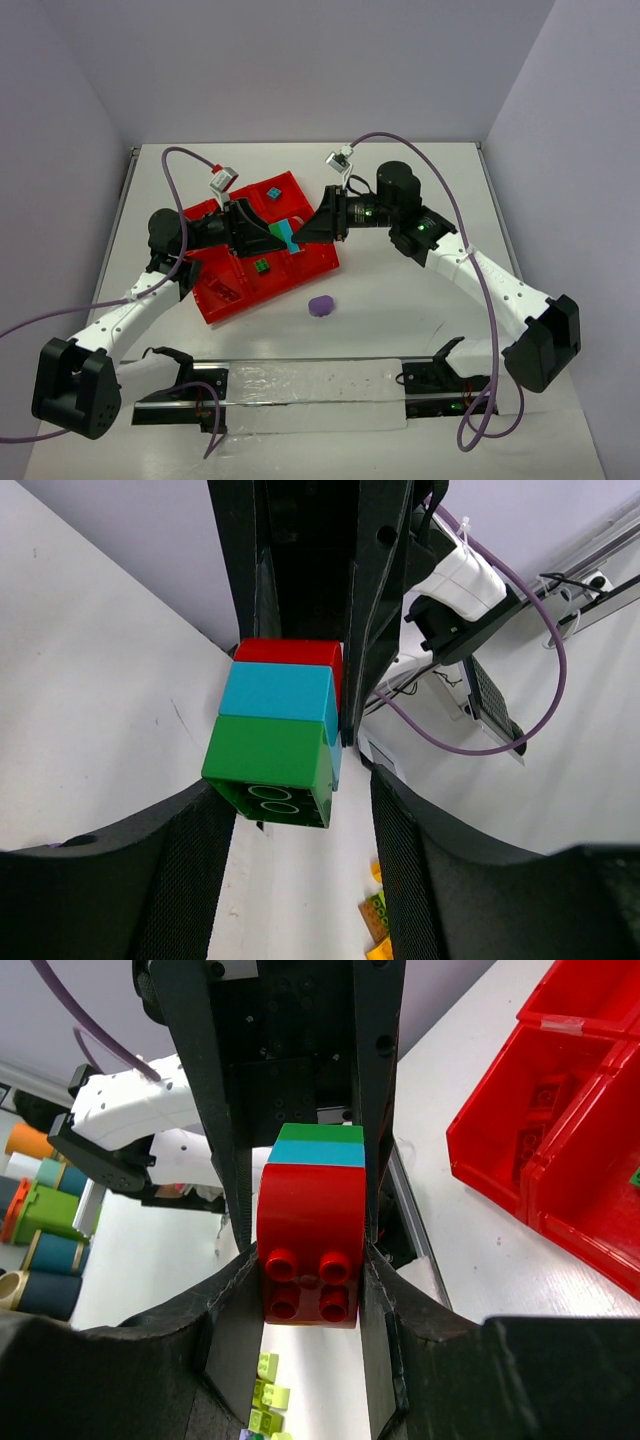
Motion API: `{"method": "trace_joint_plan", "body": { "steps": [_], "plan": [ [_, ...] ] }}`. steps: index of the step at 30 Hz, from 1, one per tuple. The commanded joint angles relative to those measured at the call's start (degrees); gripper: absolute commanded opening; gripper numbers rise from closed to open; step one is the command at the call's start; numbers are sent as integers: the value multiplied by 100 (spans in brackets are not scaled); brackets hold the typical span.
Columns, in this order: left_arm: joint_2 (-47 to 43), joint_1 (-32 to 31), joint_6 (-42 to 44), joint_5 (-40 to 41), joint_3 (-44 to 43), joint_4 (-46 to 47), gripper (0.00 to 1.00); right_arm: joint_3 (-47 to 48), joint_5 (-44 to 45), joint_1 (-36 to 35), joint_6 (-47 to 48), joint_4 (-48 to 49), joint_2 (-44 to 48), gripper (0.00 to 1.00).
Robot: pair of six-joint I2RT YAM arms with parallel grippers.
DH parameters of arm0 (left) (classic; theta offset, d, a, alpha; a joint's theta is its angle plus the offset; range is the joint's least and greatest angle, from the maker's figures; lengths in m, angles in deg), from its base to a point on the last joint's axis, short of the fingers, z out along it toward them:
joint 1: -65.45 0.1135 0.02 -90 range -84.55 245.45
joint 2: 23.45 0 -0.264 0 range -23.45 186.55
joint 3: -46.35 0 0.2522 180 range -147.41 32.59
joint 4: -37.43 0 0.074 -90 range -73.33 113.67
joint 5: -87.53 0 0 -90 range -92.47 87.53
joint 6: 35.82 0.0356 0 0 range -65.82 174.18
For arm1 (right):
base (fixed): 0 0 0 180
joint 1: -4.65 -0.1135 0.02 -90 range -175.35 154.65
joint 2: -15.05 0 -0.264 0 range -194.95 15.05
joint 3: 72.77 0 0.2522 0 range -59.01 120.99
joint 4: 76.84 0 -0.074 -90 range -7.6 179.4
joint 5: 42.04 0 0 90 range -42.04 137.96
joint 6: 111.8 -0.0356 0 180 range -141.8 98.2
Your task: Sort the legos into containers by color
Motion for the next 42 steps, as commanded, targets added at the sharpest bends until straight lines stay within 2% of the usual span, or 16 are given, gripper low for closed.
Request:
{"method": "trace_joint_plan", "body": {
  "steps": [1, 10, 17, 18, 19, 20, 21, 25, 29, 34, 42],
  "plan": [
    [-119, -32, -121, 261, -344, 481, 60, 165, -50, -55, 123, 93, 7, 4],
    [-61, -6, -457, 387, -380, 849, 56, 47, -55, -78, 186, 41, 96, 4],
    [24, -6, -745, 361, -401, 1346, 74, -34, -36, -99, 284, -26, 170, 4],
    [16, -6, -730, 368, -411, 1317, 72, -50, -35, -99, 279, -26, 179, 4],
    [22, -6, -713, 392, -420, 1246, 67, -60, -42, -99, 270, -26, 181, 4],
    [9, -6, -702, 410, -414, 1204, 58, -69, -29, -99, 268, -26, 188, 4],
    [0, -6, -694, 413, -412, 1198, 56, -70, -19, -99, 262, -26, 190, 4],
    [-36, -6, -563, 473, -421, 958, 37, -61, -26, -99, 243, -26, 173, 4],
    [-16, -6, -529, 501, -452, 810, 1, -57, -4, -99, 282, -26, 163, 4],
    [-58, 74, -507, 536, -429, 711, 0, -97, 134, -90, 420, -345, 218, 5],
    [-284, 732, -420, 282, -316, 375, 0, -158, 343, 27, 643, -664, 395, 6]
  ]
}}
